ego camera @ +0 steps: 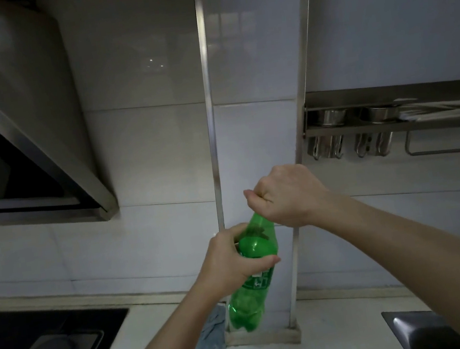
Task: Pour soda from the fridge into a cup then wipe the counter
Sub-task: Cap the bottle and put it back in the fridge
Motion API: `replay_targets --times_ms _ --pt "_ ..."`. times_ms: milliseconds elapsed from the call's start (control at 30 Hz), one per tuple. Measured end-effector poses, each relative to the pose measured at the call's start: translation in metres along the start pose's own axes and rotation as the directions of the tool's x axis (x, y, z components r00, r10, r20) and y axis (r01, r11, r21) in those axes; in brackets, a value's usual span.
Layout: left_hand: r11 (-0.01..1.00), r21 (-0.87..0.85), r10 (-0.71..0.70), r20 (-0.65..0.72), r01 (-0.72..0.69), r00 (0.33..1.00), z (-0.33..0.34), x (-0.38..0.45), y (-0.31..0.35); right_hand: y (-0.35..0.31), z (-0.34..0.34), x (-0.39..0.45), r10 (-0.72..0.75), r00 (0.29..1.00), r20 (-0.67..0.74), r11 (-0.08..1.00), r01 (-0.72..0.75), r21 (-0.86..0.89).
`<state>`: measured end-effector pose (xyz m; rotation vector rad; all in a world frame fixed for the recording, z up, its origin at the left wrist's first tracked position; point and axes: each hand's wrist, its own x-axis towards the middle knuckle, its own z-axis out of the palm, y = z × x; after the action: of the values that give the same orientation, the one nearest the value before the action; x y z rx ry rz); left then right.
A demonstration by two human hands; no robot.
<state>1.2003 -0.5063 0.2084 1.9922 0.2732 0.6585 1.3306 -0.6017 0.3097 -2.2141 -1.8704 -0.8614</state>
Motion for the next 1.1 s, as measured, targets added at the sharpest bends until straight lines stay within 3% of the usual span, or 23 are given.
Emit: replay_targets --times_ms 100,200,300,367,567,933,1100 --pt "0.996 0.087 -0.019 -0.131 0.031 0.991 0.004 0.007 -0.006 0.004 0.006 0.001 0.105 0.995 -0.001 0.994 -0.105 0.044" --pt "0.989 0.139 -0.016 -0.162 0.039 0.987 -0.002 0.017 -0.004 0.013 0.016 -0.002 0.167 0.985 0.032 0.924 -0.168 0.343" --pt "0.997 0.063 -0.03 -0.274 0.049 0.961 -0.017 0.028 -0.002 0.021 0.035 -0.018 0.258 0.96 0.108 0.67 -0.258 0.696" --pt "1.0 0.007 -0.022 -0.327 0.026 0.945 -0.027 0.033 -0.001 0.02 0.059 -0.035 0.283 0.936 0.21 0.515 -0.332 0.79" --pt "1.0 0.009 -0.001 -0.364 0.004 0.931 -0.038 0.037 0.003 -0.017 0.131 -0.073 0.265 0.883 0.387 0.396 -0.466 0.792" --pt "0.994 0.029 -0.081 -0.402 0.101 0.912 -0.06 0.018 -0.05 -0.103 0.188 -0.058 0.313 0.87 0.381 0.279 -0.468 0.839" --pt "0.985 0.005 -0.148 -0.481 0.172 0.864 -0.079 -0.003 -0.067 -0.134 0.203 -0.048 0.28 0.877 0.391 0.258 -0.461 0.849"
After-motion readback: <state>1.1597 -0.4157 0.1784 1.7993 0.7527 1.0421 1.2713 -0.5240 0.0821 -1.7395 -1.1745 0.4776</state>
